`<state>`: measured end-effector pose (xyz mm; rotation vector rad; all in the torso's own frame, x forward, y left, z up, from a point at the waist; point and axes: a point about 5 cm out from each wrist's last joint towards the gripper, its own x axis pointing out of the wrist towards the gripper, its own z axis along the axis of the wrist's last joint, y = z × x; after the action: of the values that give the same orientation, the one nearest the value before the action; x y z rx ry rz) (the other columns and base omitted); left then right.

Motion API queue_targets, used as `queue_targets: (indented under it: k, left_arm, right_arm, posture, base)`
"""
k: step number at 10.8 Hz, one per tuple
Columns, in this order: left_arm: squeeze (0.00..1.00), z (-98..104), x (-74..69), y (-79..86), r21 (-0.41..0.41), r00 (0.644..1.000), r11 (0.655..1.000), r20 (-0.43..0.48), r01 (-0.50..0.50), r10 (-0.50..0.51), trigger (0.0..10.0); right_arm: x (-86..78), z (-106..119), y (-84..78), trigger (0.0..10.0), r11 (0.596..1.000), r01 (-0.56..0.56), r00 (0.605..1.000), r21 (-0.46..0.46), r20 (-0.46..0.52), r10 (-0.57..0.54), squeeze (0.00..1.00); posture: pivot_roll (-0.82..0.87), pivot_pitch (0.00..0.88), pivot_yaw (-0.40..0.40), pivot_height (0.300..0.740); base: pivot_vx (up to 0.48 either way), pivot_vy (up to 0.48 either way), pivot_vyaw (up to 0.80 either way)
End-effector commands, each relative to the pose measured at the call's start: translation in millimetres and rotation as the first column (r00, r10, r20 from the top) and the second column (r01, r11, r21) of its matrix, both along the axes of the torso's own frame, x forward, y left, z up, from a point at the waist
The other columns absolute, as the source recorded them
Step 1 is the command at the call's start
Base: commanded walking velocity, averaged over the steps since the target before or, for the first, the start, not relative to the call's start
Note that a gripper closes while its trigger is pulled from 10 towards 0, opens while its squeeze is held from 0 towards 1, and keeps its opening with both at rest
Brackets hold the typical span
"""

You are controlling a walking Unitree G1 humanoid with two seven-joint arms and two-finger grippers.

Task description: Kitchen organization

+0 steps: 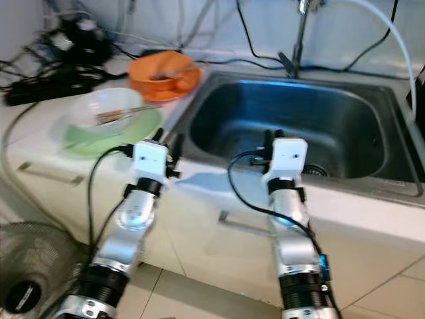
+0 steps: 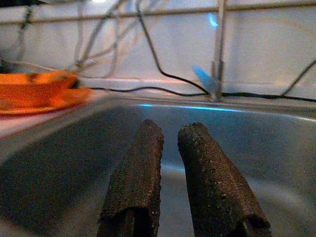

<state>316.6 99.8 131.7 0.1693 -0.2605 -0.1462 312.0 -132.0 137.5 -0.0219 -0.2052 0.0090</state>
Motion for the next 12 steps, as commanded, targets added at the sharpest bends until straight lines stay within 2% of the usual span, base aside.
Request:
queue_targets:
  k: [1, 4, 7, 10, 12]
  left_arm:
    - [0.0, 1, 0.5, 3.0, -0.001, 1.0, 1.0, 0.002, -0.01, 0.01, 10.0]
    - [0.0, -1, 0.3, 2.8, -0.008, 1.0, 1.0, -0.001, -0.016, 0.016, 10.0]
    - [0.0, -3, -0.1, 4.2, -0.015, 1.0, 0.999, -0.007, -0.03, 0.03, 10.0]
    - [0.0, -2, -0.4, 5.0, -0.017, 0.999, 0.999, -0.004, -0.037, 0.037, 10.0]
    - [0.0, -1, -0.7, 4.7, -0.016, 0.999, 0.999, -0.002, -0.036, 0.036, 10.0]
  right_arm:
    - [0.4, 5, 3.4, 10.0, 1.0, -0.014, 1.0, 0.005, 0.01, 0.014, 0.0]
    - [2.8, 22, 3.4, 10.0, 1.0, -0.027, 0.998, -0.002, 0.064, 0.028, 0.0]
    - [3.5, 23, 5.6, 10.0, 0.999, -0.038, 0.997, -0.008, 0.063, 0.038, 0.0]
    - [3.7, 24, 7.1, 10.0, 0.999, -0.046, 0.997, -0.01, 0.069, 0.046, 0.0]
    - [3.4, 24, 6.7, 10.0, 0.999, -0.043, 0.997, -0.003, 0.069, 0.044, 0.0]
  posture:
    - [0.04, 0.0, 0.078, 0.74]
    - [0.04, 0.0, 0.07, 0.74]
    - [0.04, 0.0, 0.066, 0.74]
    - [0.04, 0.0, 0.063, 0.74]
    - [0.04, 0.0, 0.065, 0.74]
  base:
    - [0.0, 0.0, 0.0]
    - [0.0, 0.0, 0.0]
    - [0.0, 0.0, 0.0]
    - [0.304, 0.0, 0.69]
    - [0.319, 0.0, 0.0]
